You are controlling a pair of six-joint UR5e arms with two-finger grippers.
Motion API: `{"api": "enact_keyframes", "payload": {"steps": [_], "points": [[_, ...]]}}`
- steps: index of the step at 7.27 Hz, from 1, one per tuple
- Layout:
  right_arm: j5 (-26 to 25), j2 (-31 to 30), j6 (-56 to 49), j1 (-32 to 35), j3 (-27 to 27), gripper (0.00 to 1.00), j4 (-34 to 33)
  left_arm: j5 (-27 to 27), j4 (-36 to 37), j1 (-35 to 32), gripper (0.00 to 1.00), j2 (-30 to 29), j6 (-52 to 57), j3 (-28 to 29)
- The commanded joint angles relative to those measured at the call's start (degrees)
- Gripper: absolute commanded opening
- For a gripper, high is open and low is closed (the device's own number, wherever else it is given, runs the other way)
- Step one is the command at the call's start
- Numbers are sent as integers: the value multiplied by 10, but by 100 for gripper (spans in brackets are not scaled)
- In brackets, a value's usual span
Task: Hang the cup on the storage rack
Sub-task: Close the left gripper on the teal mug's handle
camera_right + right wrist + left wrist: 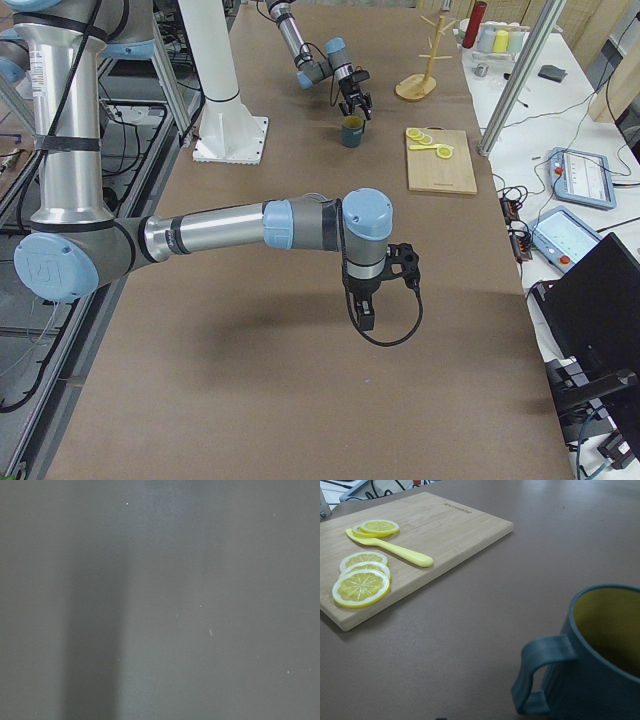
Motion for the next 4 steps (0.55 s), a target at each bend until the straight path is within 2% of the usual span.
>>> {"api": "enact_keyframes", "payload": {"steps": [1, 2, 4], "points": [[0, 0, 1, 0, 0, 100, 0, 0, 1, 1, 63, -10, -7, 8], [0, 1, 1, 0, 0, 100, 0, 0, 1, 1, 59, -12, -7, 12], [0, 1, 1, 0, 1, 100, 0, 0, 0, 5, 58, -13, -7, 12]]}}
